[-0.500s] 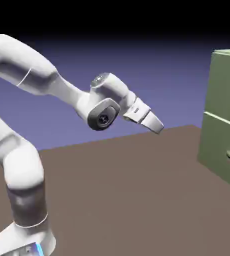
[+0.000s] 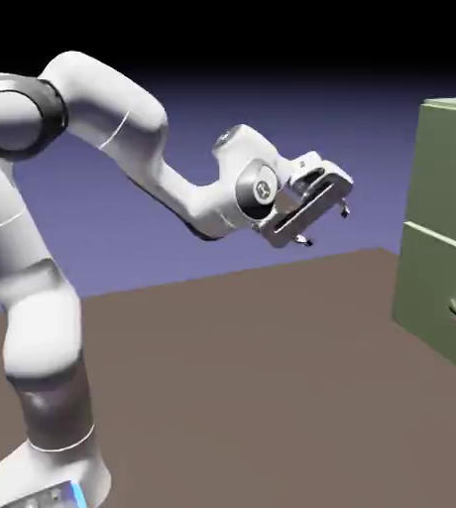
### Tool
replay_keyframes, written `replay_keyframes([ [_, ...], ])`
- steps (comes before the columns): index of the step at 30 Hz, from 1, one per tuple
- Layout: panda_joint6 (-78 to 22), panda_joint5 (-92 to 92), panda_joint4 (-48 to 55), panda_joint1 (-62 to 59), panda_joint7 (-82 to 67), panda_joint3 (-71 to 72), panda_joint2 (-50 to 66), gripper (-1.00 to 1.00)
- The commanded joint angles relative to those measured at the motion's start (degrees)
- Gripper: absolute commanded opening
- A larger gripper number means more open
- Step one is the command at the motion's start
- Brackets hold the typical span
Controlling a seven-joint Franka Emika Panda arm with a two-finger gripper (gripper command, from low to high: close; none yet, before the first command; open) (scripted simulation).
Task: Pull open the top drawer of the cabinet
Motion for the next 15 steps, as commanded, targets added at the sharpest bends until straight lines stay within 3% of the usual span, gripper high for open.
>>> replay_keyframes([
  [1,-0.13,-2.50,1.44,-0.60,-2.20,0.86,1.26,0.00],
  [15,-1.90,-37.38,21.53,-9.04,-32.90,12.91,18.87,0.00],
])
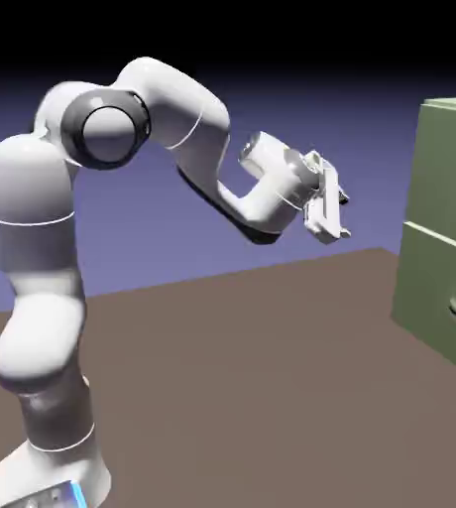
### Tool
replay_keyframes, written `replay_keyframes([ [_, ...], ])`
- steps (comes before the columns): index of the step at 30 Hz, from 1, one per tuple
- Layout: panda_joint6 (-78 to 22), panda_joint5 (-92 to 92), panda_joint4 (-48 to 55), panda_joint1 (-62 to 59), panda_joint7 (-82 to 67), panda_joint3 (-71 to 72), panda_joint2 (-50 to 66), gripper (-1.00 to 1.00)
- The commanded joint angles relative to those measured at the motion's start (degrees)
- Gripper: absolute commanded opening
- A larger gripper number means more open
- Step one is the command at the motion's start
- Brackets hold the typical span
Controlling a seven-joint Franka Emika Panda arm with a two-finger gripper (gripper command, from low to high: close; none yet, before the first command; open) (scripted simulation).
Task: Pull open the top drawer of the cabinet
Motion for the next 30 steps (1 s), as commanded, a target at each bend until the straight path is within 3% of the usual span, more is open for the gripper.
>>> replay_keyframes([
  [1,-0.13,-2.50,1.44,-0.60,-2.20,0.86,1.26,0.00],
  [30,-3.80,-74.76,43.06,-18.08,-65.80,25.81,37.74,0.00],
])
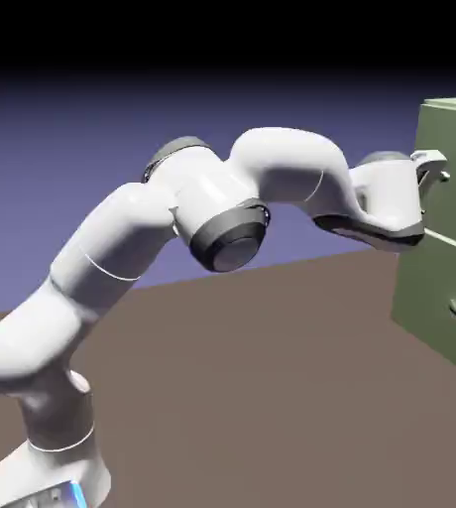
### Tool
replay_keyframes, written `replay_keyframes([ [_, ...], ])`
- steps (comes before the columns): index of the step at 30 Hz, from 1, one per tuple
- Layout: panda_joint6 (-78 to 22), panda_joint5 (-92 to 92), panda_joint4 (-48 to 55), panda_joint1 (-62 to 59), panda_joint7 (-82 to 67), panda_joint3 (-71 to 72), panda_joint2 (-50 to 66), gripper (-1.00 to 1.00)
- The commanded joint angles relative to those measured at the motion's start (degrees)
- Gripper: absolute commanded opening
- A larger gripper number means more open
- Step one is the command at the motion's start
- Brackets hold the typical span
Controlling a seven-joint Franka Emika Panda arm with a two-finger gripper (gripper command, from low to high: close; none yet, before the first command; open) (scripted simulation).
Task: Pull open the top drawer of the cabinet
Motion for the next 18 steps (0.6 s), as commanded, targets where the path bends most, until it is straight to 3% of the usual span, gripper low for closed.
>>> replay_keyframes([
  [1,-0.13,-2.50,1.44,-0.60,-2.20,0.86,1.26,0.00],
  [6,-0.53,-10.44,6.01,-2.52,-9.19,3.60,5.27,0.00],
  [18,5.80,5.50,28.86,6.58,-39.09,8.71,21.19,0.00],
])
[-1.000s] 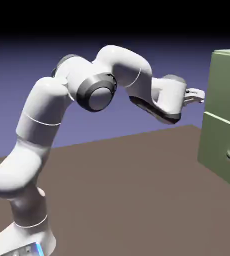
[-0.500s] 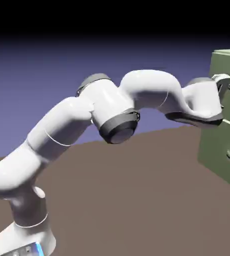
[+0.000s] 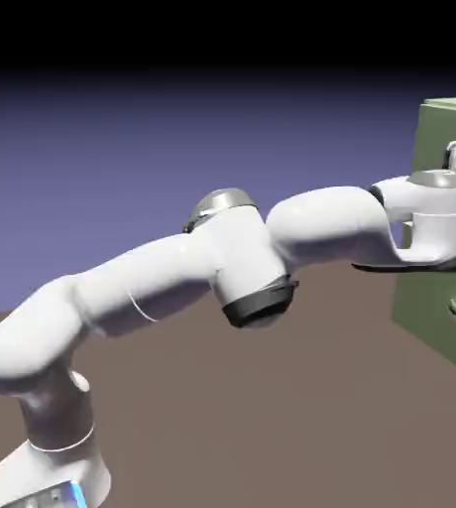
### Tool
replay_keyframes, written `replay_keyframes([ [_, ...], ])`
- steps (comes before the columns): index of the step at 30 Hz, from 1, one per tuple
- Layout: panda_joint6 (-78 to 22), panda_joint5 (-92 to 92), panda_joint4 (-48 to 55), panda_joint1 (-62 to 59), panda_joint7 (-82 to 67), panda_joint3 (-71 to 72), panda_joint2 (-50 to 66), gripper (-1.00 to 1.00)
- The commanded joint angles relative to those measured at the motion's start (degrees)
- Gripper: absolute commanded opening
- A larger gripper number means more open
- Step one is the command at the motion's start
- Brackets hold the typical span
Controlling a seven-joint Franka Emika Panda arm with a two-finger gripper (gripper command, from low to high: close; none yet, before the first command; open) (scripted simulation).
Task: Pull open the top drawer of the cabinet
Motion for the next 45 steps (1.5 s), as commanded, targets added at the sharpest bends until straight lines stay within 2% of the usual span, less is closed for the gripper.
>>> replay_keyframes([
  [1,0.53,1.33,1.91,0.76,-2.50,0.43,1.33,0.00],
  [3,1.14,2.86,4.10,1.64,-5.37,0.92,2.86,0.00],
  [4,1.14,2.86,4.11,1.64,-5.37,0.92,2.86,-1.00],
  [15,-6.75,-9.95,-16.65,-10.54,7.86,7.24,-3.60,-1.00],
  [27,-15.50,-15.68,-41.56,-27.13,17.07,15.38,-11.12,-1.00],
  [45,-24.88,-17.21,-78.12,-61.12,25.08,37.64,-17.99,-1.00],
])
